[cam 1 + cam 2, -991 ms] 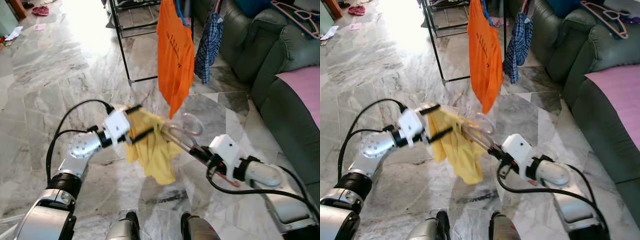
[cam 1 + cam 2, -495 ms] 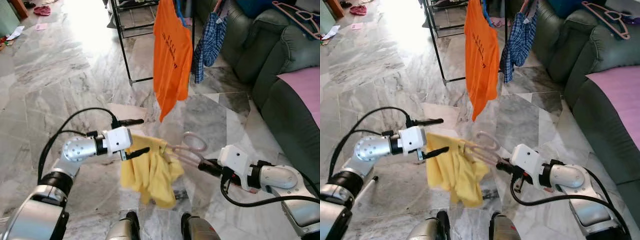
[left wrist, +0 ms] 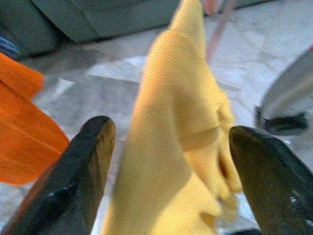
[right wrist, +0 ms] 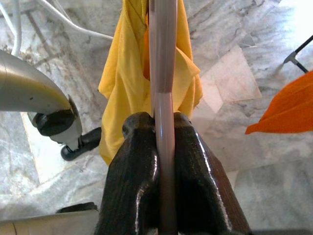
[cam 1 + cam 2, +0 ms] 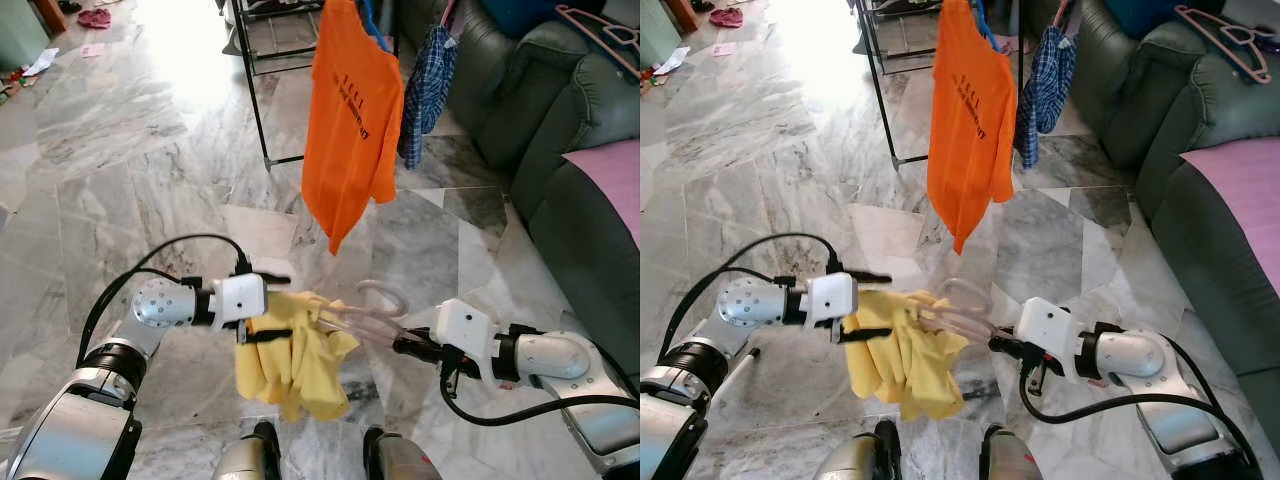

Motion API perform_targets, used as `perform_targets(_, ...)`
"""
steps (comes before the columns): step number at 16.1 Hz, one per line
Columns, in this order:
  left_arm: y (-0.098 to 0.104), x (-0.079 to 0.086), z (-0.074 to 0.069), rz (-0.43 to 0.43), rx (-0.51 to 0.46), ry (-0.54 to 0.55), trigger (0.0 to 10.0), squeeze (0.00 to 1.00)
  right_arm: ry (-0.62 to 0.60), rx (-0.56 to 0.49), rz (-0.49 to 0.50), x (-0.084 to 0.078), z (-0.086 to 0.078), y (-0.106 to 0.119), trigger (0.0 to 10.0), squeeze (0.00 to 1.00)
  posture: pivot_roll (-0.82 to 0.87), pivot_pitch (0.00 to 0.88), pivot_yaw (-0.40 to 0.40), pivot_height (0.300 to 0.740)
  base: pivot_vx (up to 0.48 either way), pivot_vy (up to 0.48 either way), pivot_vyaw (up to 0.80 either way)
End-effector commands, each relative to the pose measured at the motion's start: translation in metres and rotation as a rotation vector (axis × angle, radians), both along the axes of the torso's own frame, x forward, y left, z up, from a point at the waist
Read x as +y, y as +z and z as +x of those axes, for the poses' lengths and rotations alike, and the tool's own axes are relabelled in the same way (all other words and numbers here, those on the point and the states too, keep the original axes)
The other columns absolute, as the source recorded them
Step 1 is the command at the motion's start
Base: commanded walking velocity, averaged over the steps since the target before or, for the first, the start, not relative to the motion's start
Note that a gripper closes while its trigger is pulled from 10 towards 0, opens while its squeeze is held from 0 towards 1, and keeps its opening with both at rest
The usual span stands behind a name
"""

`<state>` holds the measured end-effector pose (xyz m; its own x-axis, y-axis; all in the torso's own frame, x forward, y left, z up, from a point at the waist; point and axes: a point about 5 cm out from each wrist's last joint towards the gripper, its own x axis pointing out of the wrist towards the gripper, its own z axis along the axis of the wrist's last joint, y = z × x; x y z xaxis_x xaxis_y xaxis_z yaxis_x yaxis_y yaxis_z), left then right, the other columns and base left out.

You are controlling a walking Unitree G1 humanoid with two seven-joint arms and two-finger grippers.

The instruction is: Hang hanger

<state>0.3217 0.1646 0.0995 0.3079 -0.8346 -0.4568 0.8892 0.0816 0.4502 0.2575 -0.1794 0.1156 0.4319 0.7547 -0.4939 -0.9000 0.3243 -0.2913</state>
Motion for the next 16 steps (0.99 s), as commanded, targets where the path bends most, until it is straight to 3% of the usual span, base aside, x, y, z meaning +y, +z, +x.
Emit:
perform_targets(1, -0.006, 0.002, -0.003, 0.038, 0.043, -0.011, 0.0, 0.00, 0.061, -0.050, 0.000, 0.007, -0.001, 0.010, 0.0, 0.00, -0.26, 0.224, 0.065, 0.740, 0.000, 0.000, 0.00)
perform_targets(6, -0.008, 0.001, -0.001, 0.106, 0.095, -0.042, 0.0, 0.00, 0.115, -0.058, -0.058, 0.011, 0.000, 0.007, 0.0, 0.00, -0.26, 0.228, 0.075, 0.740, 0.000, 0.000, 0.00)
perform_targets(16, -0.013, -0.004, -0.002, 0.140, 0.124, -0.050, 0.0, 0.00, 0.133, -0.077, -0.105, 0.013, 0.003, 0.000, 0.0, 0.00, -0.26, 0.226, 0.076, 0.740, 0.000, 0.000, 0.00)
